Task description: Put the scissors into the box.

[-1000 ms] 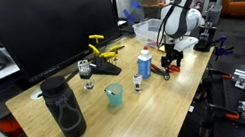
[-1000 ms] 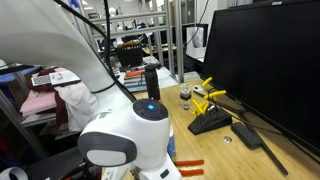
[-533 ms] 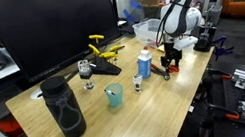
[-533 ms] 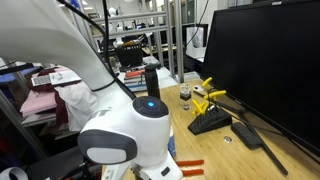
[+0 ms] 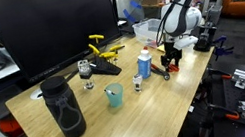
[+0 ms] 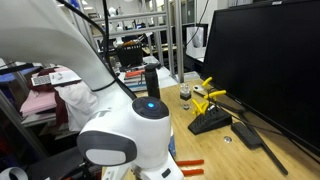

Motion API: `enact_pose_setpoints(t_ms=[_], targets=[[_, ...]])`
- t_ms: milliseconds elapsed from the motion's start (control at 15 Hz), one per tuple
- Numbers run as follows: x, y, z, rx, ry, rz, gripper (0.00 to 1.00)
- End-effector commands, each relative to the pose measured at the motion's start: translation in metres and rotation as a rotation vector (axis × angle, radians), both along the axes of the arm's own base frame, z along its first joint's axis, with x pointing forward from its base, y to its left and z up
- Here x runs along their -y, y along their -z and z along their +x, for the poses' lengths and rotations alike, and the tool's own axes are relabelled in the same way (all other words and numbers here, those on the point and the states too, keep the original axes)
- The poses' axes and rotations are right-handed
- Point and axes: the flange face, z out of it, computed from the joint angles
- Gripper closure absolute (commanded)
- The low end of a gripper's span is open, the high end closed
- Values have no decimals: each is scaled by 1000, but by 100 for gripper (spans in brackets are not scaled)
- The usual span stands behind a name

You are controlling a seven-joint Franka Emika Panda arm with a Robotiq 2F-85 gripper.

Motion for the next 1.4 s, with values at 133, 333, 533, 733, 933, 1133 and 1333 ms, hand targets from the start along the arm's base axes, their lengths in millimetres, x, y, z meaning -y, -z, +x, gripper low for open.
enact_pose_setpoints(t_ms=[133,333,533,733,933,1133,1333], targets=[[-4,-25,1,97,-41,-13,45],[-10,-41,0,130,-58,-12,45],[-14,-50,-4,147,-87,-8,45],[-16,-63,-4,184,-111,-14,45],[-15,-81,5,225,-127,-22,45],[-15,-102,12,276,-127,-44,45],[-17,-127,18,324,-130,-54,45]])
